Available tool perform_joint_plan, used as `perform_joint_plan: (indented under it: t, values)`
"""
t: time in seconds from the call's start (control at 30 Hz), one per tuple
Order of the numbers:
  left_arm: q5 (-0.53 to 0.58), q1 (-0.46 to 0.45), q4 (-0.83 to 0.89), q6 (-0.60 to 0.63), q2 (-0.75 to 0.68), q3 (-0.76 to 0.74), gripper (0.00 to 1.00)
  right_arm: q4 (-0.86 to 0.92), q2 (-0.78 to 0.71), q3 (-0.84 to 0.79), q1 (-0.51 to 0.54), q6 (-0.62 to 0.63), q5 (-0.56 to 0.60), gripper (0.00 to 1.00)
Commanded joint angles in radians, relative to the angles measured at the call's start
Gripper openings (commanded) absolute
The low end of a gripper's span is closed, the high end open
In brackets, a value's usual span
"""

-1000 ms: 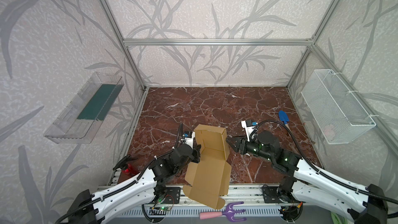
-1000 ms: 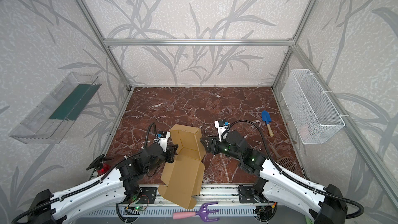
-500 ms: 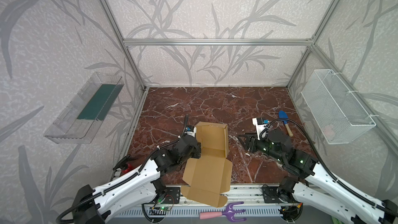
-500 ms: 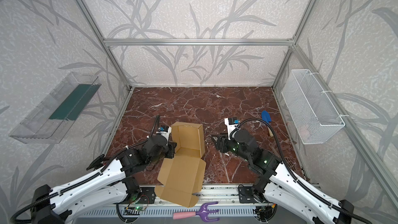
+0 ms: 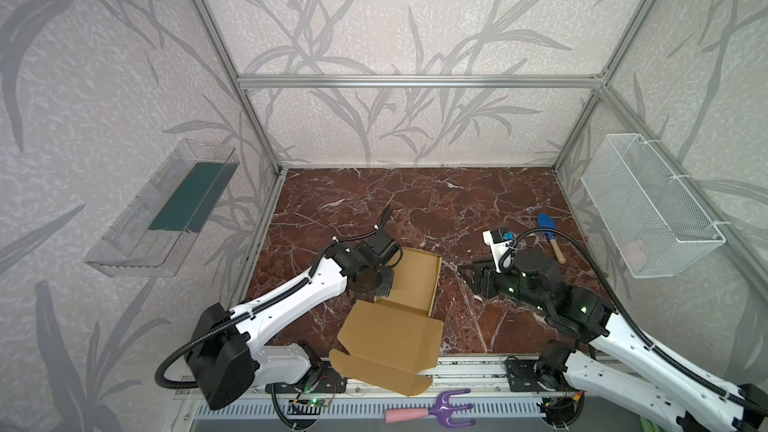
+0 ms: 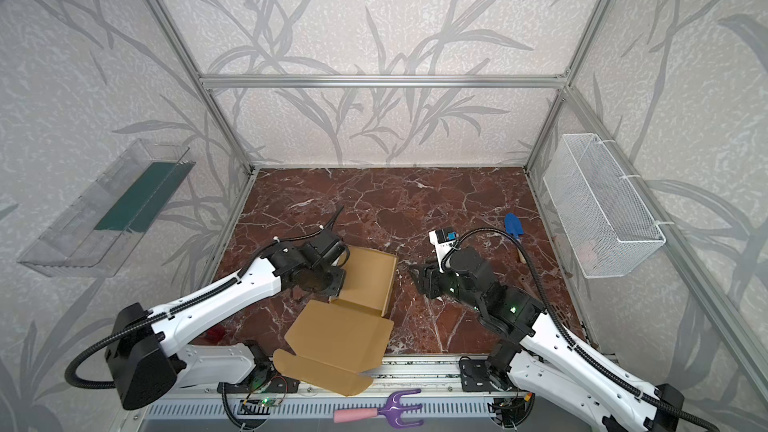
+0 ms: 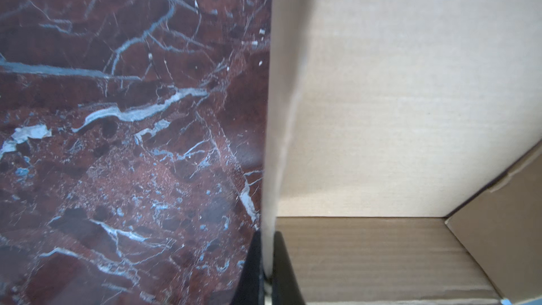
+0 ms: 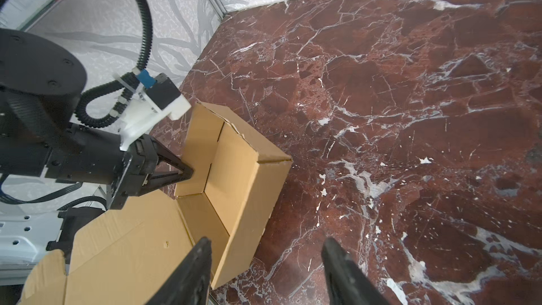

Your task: Fold the paper box

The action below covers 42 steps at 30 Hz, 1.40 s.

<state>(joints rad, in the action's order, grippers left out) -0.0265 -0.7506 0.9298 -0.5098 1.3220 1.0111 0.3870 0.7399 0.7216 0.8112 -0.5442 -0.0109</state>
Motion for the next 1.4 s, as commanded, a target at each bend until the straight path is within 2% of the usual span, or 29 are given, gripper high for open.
perform_joint_plan:
  t: [0.0, 0.33, 0.53, 0.73, 0.87, 1.03, 1.2, 1.37]
  values:
    - [-0.022, 0.010, 0.129, 0.057, 0.066, 0.050, 0.00, 0.012, -0.007, 0.009, -0.003, 0.018, -0.018, 0.61]
    - [-0.024, 0.027, 0.096, 0.103, 0.259, 0.080, 0.00, -0.018, 0.000, -0.021, -0.003, 0.005, -0.052, 0.61]
    - [-0.029, 0.036, 0.095, 0.138, 0.314, 0.117, 0.00, -0.021, 0.000, -0.038, -0.004, 0.007, -0.050, 0.61]
    - [-0.035, 0.039, 0.101, 0.150, 0.333, 0.126, 0.15, -0.033, 0.010, -0.050, -0.004, 0.008, -0.060, 0.61]
    - [-0.035, 0.040, 0.111, 0.152, 0.322, 0.142, 0.24, -0.039, 0.016, -0.050, -0.004, 0.010, -0.066, 0.61]
    - [-0.016, 0.040, 0.152, 0.158, 0.280, 0.197, 0.29, -0.049, 0.031, -0.053, -0.004, 0.016, -0.073, 0.61]
    - [0.099, 0.042, 0.230, 0.175, 0.188, 0.322, 0.34, -0.056, 0.064, -0.057, -0.017, 0.036, -0.076, 0.61]
    - [0.225, 0.045, 0.241, 0.162, 0.030, 0.425, 0.39, -0.102, 0.135, -0.059, -0.050, 0.050, -0.127, 0.61]
